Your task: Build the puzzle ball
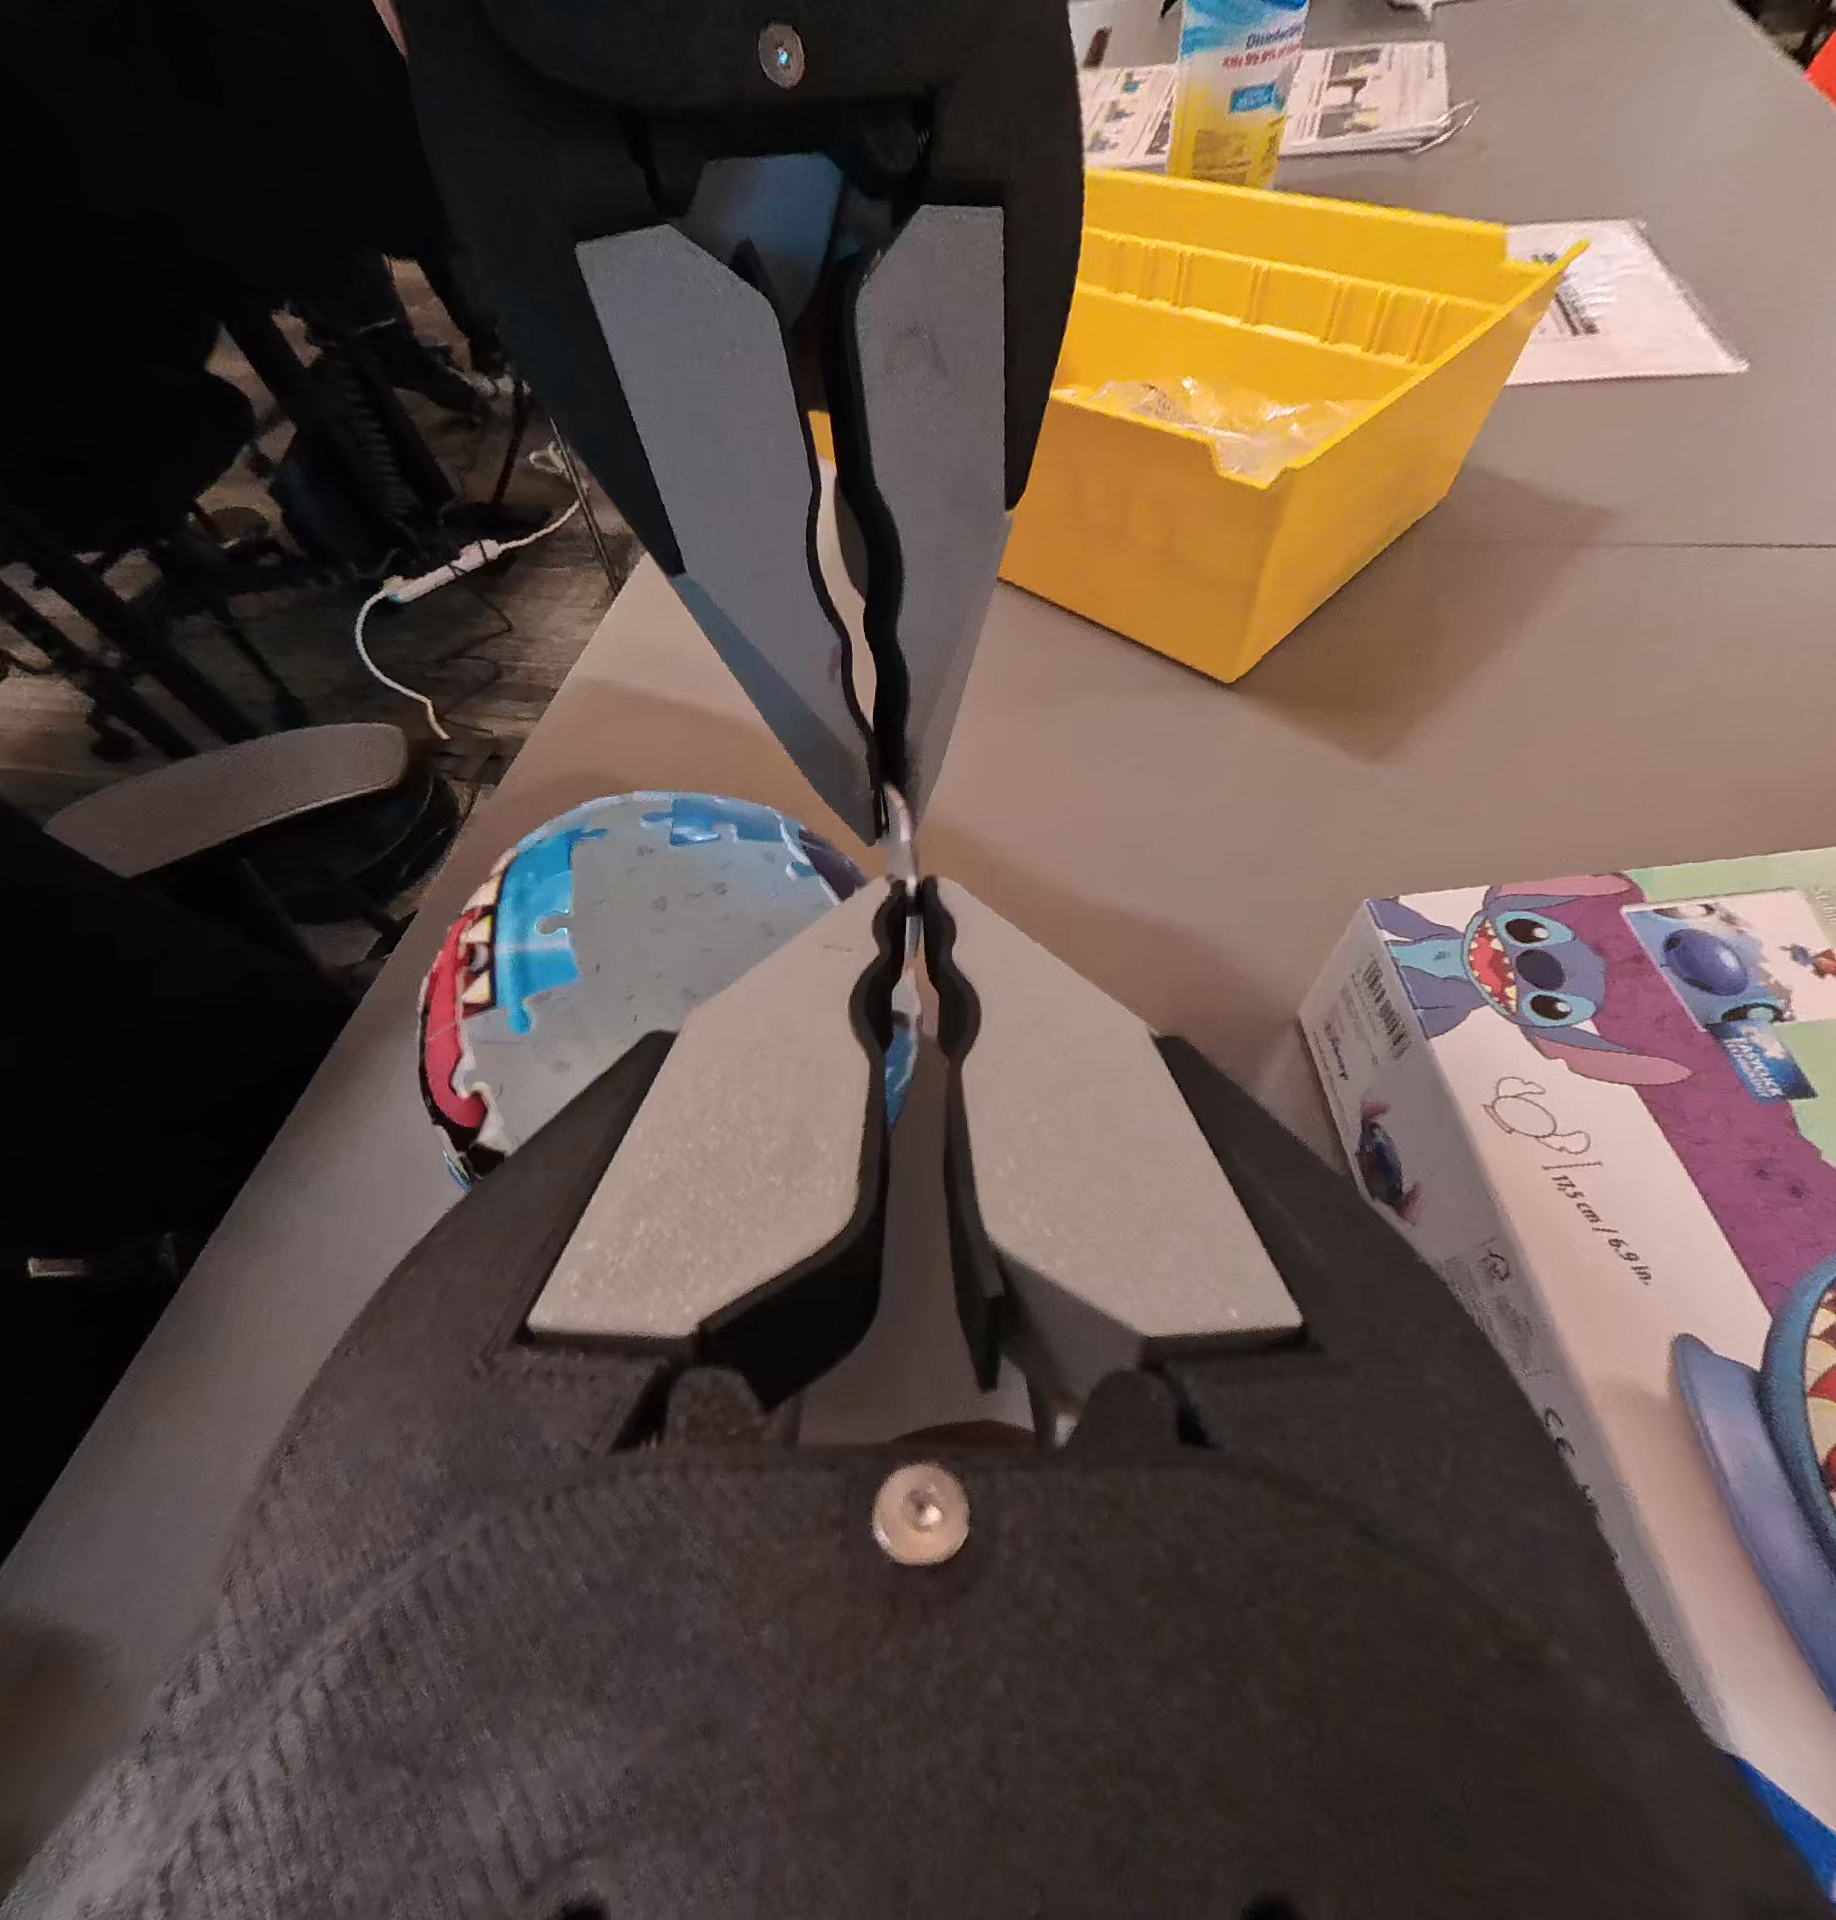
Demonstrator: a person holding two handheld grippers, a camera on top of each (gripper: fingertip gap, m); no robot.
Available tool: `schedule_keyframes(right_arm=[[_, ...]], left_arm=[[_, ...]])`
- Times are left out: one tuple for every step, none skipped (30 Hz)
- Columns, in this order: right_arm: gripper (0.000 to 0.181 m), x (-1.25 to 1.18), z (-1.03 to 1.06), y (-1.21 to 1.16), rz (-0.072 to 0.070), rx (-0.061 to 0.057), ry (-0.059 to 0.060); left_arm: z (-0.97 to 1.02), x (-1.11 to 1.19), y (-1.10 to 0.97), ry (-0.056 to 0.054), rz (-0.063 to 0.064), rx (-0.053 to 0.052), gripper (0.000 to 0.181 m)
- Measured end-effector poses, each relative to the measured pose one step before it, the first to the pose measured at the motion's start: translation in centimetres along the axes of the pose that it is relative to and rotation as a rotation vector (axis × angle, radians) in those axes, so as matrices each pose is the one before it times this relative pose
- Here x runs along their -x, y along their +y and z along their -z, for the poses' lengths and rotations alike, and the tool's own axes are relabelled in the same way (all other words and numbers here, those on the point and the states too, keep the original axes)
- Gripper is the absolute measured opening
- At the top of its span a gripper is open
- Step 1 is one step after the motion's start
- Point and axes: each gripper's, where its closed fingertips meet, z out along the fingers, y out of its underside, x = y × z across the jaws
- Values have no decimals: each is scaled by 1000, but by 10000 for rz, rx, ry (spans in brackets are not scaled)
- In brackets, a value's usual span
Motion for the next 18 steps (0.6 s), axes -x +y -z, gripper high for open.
schedule_keyframes(right_arm=[[0,-100,-70,269,39,138,53],[0,-51,-70,232,52,104,11],[0,27,-64,153,6,72,-40],[0,6,-34,54,-41,23,-36],[0,13,-27,-56,-78,-26,-45],[1,42,-19,-135,-103,-71,-63],[6,5,-18,-92,-94,-59,-48],[5,-25,-14,14,-34,0,-18],[1,-94,-9,89,31,36,47],[0,-161,10,103,75,45,109],[0,-99,18,58,77,29,71],[0,22,14,42,41,38,1],[0,47,-6,48,16,56,-17],[0,40,-11,44,13,46,-27],[0,-39,18,54,26,33,14],[0,-119,27,104,24,37,47],[0,-57,27,155,2,59,-18],[0,18,7,157,-34,65,-78]], left_arm=[[-110,36,44,-58,-25,38,0],[-81,24,30,-44,-16,31,0],[-98,0,52,-8,-6,36,0],[-117,-22,56,11,9,22,0],[-130,6,19,11,21,0,0],[-117,20,30,27,44,5,0],[-103,-26,21,81,46,15,0],[-63,14,-49,47,31,-26,0],[-46,79,-38,2,25,-16,0],[-50,47,-42,13,25,-13,0],[-52,56,-30,-14,8,-15,0],[-43,-5,-8,22,-1,7,0],[-24,-28,17,46,39,20,0],[9,-30,28,55,63,18,0],[78,110,32,-42,72,-5,0],[197,229,65,-129,34,-29,0],[288,261,74,-130,2,-76,0],[396,216,77,-79,43,-121,1]])
